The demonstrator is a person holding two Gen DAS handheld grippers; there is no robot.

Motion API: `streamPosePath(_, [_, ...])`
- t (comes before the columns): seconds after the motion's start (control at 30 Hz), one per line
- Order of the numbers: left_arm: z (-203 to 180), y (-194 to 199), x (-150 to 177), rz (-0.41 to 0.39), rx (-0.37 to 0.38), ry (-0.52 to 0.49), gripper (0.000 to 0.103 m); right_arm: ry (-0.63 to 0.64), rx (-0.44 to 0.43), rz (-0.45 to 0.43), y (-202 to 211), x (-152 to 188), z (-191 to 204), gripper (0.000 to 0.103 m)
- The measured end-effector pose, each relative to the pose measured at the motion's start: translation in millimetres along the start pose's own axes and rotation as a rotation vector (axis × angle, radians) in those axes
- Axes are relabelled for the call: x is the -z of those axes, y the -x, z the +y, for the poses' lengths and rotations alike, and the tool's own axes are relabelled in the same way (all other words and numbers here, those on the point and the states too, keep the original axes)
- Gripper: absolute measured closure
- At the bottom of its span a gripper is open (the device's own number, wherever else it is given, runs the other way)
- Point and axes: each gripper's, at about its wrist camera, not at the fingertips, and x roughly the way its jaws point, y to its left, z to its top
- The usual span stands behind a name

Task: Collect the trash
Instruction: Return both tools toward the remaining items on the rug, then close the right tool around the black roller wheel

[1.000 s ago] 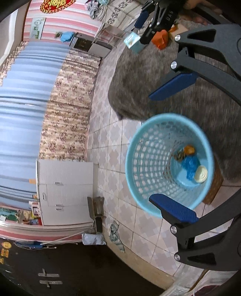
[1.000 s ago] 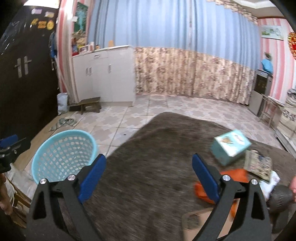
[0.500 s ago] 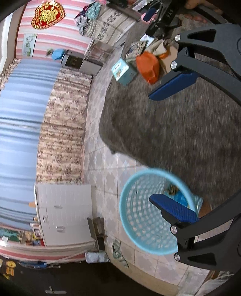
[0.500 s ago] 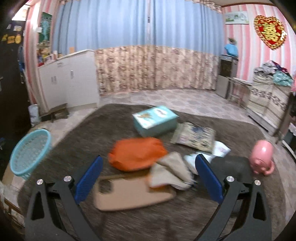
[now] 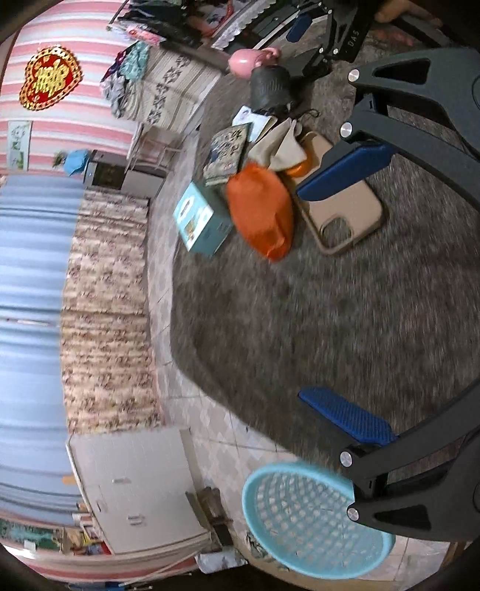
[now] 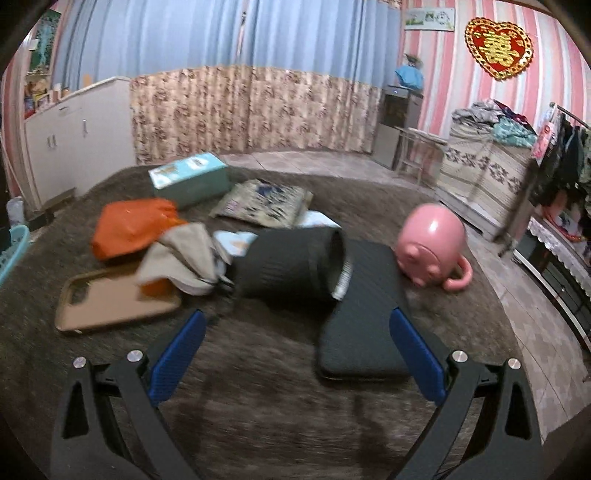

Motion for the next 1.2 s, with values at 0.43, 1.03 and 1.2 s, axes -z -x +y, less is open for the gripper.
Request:
streamPosePath(0.43, [-13.2,-25.9,4.2,0.033,-0.012,-0.038,0.006,-0.081,-0.011,-0.016,-20.7,-22.2,-18.0,0.005])
streamPosePath(1.03, [-41.5,-81.1,-10.2,0.108,0.058,-0.099,0.006,-0.078,-0.008,0.089,-58.8,-25.2,7.0,0.019])
streamPosePath(1.2, [-60.1,-103.0,-9.4,0.141,0.073,-0.133,0.008,-0.071,-0.039,0.069,-56.3,-20.1,5.4,0.025])
